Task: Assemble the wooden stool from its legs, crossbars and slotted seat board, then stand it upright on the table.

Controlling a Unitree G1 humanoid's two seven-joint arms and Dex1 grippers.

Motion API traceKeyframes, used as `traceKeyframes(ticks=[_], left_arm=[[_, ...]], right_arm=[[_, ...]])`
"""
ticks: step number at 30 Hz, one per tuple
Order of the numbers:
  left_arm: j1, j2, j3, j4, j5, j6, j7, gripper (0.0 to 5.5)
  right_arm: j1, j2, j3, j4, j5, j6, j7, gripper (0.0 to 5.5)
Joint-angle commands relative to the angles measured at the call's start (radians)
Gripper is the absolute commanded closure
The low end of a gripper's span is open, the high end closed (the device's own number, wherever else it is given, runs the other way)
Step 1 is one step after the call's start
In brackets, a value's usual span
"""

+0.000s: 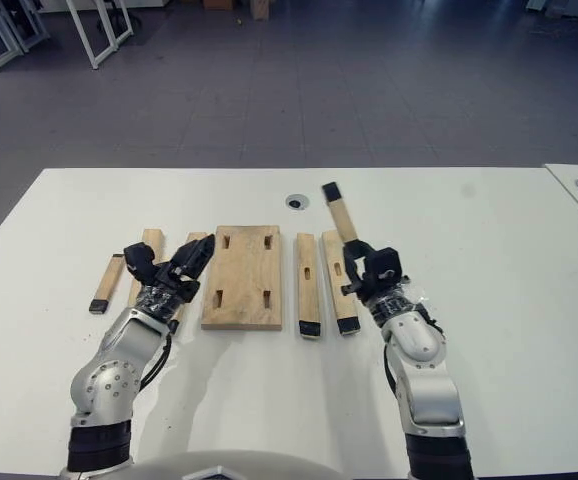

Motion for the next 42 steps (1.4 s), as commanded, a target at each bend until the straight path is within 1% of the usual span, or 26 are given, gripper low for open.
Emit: traceKeyframes(ticks=[1, 4, 9, 12, 17, 21, 22, 26, 27, 31, 33, 38, 39, 40, 41, 42], left_arm=[[0.011, 0.041, -0.010, -0.042, -0.134, 0.119, -0.007, 2.54], [0.013, 0.053, -0.005, -0.045, -0.169, 0.139, 0.008, 2.54], [0.008, 0.036, 0.012, -0.042, -0.227, 0.126, 0.038, 2.54], [-0.003, 0.020, 0.031, -0.053, -0.306, 0.122, 0.065, 2.54], [-0.010, 0.026, 0.035, -0.053, -0.329, 0.108, 0.088, 2.54], [-0.002, 0.031, 0.038, -0.052, -0.336, 0.102, 0.094, 3.26], [-0.001, 0.032, 0.042, -0.049, -0.340, 0.101, 0.099, 3.33], [0.003, 0.030, 0.059, -0.031, -0.354, 0.094, 0.120, 4.12], [0.003, 0.025, 0.066, -0.025, -0.360, 0.089, 0.126, 4.21], [0.014, 0.033, 0.068, -0.013, -0.357, 0.094, 0.124, 4.94], [0.025, 0.044, 0.058, -0.005, -0.341, 0.100, 0.119, 5.04], [0.040, 0.058, 0.052, 0.014, -0.332, 0.101, 0.109, 5.05], [0.037, 0.057, 0.058, 0.021, -0.333, 0.096, 0.112, 5.05], [0.032, 0.055, 0.067, 0.028, -0.337, 0.088, 0.117, 5.05], [0.026, 0.052, 0.079, 0.034, -0.343, 0.080, 0.123, 5.06], [0.016, 0.050, 0.094, 0.042, -0.352, 0.072, 0.129, 5.06]], right_arm=[[-0.005, -0.035, 0.059, -0.075, 0.048, -0.039, 0.106, 4.21], [0.011, -0.063, 0.097, -0.108, 0.046, -0.061, 0.159, 4.21], [0.050, -0.130, 0.151, -0.122, 0.013, -0.119, 0.232, 4.21], [0.066, -0.152, 0.171, -0.115, -0.005, -0.146, 0.251, 4.21], [0.084, -0.164, 0.186, -0.114, -0.017, -0.157, 0.253, 4.21], [0.093, -0.169, 0.187, -0.112, -0.020, -0.161, 0.248, 4.21], [0.094, -0.169, 0.187, -0.112, -0.021, -0.161, 0.247, 4.21], [0.098, -0.173, 0.187, -0.114, -0.022, -0.161, 0.247, 4.21], [0.101, -0.174, 0.188, -0.114, -0.022, -0.162, 0.248, 4.21], [0.104, -0.178, 0.185, -0.112, -0.021, -0.163, 0.250, 4.21], [0.102, -0.178, 0.185, -0.112, -0.021, -0.162, 0.249, 4.21], [0.100, -0.173, 0.180, -0.112, -0.020, -0.159, 0.240, 4.21], [0.100, -0.171, 0.175, -0.110, -0.015, -0.149, 0.236, 3.82], [0.099, -0.172, 0.174, -0.108, -0.012, -0.141, 0.236, 3.75], [0.099, -0.173, 0.173, -0.106, -0.011, -0.136, 0.237, 3.47], [0.098, -0.178, 0.174, -0.102, -0.018, -0.134, 0.237, 3.31]])
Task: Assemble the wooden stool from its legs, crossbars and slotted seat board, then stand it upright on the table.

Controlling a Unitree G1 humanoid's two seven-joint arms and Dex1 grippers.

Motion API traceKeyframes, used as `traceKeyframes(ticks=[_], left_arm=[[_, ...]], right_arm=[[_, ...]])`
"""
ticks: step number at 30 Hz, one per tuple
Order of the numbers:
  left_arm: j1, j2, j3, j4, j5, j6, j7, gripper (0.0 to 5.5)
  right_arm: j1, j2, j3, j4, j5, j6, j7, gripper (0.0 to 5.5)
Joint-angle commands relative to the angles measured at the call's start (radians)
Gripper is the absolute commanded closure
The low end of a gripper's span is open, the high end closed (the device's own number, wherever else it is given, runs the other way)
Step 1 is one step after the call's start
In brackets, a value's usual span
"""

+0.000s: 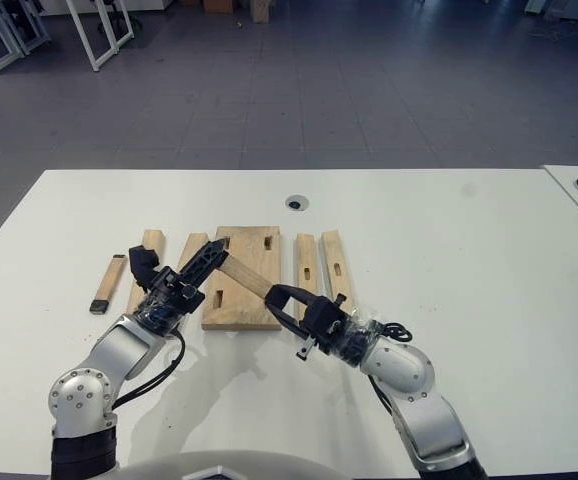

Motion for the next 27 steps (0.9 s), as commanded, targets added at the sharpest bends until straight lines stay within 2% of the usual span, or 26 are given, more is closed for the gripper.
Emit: traceKeyframes(ticks=[1, 3, 5, 7, 10, 13, 18, 27], left_arm=[[-0.024, 0.005, 0.051, 0.028, -0.019, -0.025, 0.032, 5.06], [-0.047, 0.013, 0.092, 0.038, -0.033, -0.047, 0.040, 5.06], [-0.084, 0.044, 0.151, 0.052, 0.061, -0.125, 0.063, 5.06], [-0.127, 0.108, 0.196, 0.081, 0.281, -0.249, 0.120, 5.06], [-0.140, 0.202, 0.187, 0.108, 0.627, -0.375, 0.222, 5.06], [-0.105, 0.191, 0.132, 0.103, 0.815, -0.459, 0.247, 5.06], [-0.070, 0.110, 0.098, 0.122, 0.878, -0.509, 0.222, 5.06], [-0.130, 0.112, 0.118, 0.294, 0.953, -0.593, 0.161, 5.06]], right_arm=[[-0.009, -0.018, -0.010, 0.012, -0.021, 0.023, -0.009, 3.07], [0.000, -0.037, -0.007, 0.030, -0.077, 0.028, -0.026, 2.67], [0.006, -0.048, -0.016, 0.053, -0.114, 0.030, -0.044, 2.56], [0.005, -0.046, -0.030, 0.073, -0.132, 0.039, -0.067, 2.56], [0.008, -0.040, -0.029, 0.090, -0.150, 0.043, -0.088, 2.56], [0.010, -0.039, -0.022, 0.095, -0.157, 0.045, -0.094, 2.56], [0.009, -0.044, -0.021, 0.101, -0.157, 0.047, -0.087, 2.56], [0.011, -0.051, -0.024, 0.100, -0.156, 0.052, -0.075, 2.56]])
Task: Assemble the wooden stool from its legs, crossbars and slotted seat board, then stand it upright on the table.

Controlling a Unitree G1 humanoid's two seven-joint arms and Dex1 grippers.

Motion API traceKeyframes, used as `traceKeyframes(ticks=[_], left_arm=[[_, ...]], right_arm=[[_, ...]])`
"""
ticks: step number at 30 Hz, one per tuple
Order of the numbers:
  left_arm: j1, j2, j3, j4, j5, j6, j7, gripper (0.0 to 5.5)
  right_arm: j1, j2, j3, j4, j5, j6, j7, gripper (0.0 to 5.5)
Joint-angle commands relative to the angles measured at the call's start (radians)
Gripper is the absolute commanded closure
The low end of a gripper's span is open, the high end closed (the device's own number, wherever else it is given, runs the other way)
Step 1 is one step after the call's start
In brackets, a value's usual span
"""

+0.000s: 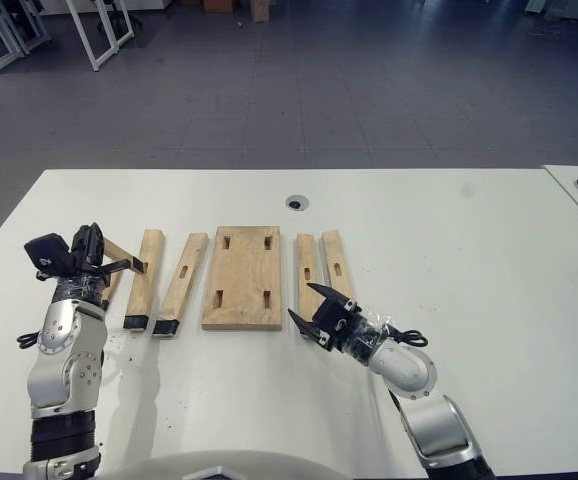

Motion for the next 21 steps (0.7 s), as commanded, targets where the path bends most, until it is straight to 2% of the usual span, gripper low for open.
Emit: traceKeyframes(ticks=[1, 4, 8, 14, 21], left_arm=[[-0.043, -0.005, -0.004, 0.093, 0.039, -0.049, -0.038, 5.06], [-0.056, -0.017, -0.014, 0.172, 0.054, -0.078, -0.066, 5.06], [0.000, 0.014, -0.041, 0.198, 0.109, -0.019, -0.074, 5.06], [0.112, 0.024, -0.062, 0.072, 0.139, 0.060, -0.070, 5.06], [0.081, 0.020, 0.025, -0.109, 0.083, 0.113, -0.029, 5.06]], right_arm=[[0.000, -0.012, -0.006, 0.002, -0.001, 0.014, 0.008, 2.56], [-0.003, -0.011, -0.005, 0.005, -0.002, 0.016, 0.009, 2.56], [-0.002, -0.010, -0.006, 0.010, -0.003, 0.017, 0.007, 2.56], [0.011, -0.011, -0.012, 0.007, -0.002, 0.022, 0.001, 2.56], [0.024, -0.013, -0.009, 0.003, -0.005, 0.024, 0.002, 2.56]])
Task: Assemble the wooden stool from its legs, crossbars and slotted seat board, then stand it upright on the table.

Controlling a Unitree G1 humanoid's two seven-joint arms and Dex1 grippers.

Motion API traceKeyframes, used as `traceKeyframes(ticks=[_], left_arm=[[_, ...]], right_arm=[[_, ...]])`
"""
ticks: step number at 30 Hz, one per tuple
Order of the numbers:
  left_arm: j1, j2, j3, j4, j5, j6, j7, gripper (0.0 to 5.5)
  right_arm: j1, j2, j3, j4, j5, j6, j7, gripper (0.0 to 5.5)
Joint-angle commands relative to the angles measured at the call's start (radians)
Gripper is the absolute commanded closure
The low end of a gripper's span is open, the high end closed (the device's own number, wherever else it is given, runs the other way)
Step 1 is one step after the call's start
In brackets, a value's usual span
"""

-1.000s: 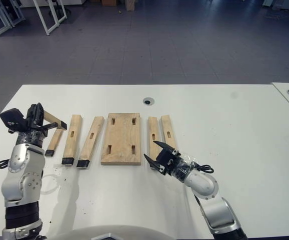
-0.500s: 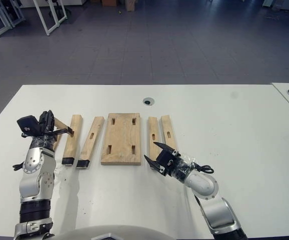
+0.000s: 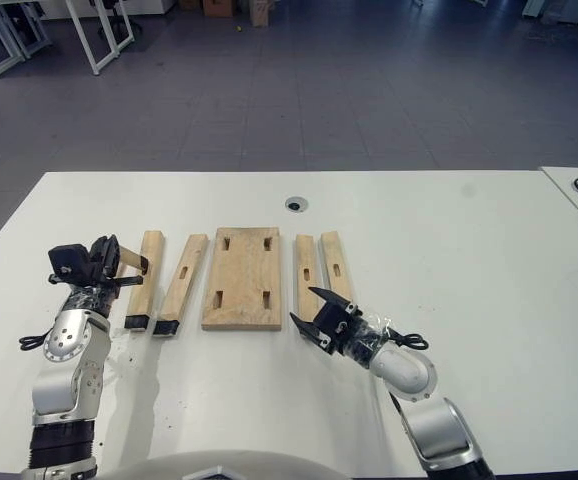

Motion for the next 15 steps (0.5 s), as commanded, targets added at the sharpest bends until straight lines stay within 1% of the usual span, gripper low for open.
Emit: traceKeyframes(ticks=[1, 5, 7, 11, 15], left_arm=[[-0.026, 0.000, 0.070, -0.072, -0.023, 0.044, 0.043, 5.06], [-0.110, 0.007, 0.101, -0.137, -0.058, 0.083, 0.058, 5.06], [-0.137, 0.024, 0.117, -0.159, -0.077, 0.156, 0.064, 5.06], [-0.132, 0.093, 0.136, -0.184, -0.063, 0.346, 0.077, 5.06], [-0.155, 0.090, 0.158, -0.198, -0.106, 0.476, 0.082, 5.06]], right_arm=[[0.008, -0.010, -0.007, -0.006, -0.006, 0.019, 0.000, 2.56], [0.011, -0.006, -0.004, -0.006, -0.008, 0.021, -0.003, 2.56], [0.011, -0.004, -0.004, -0.004, -0.008, 0.022, -0.005, 2.56], [0.013, -0.005, -0.005, -0.003, -0.007, 0.021, -0.006, 2.56], [0.013, -0.005, -0.005, -0.002, -0.007, 0.024, -0.007, 2.56]])
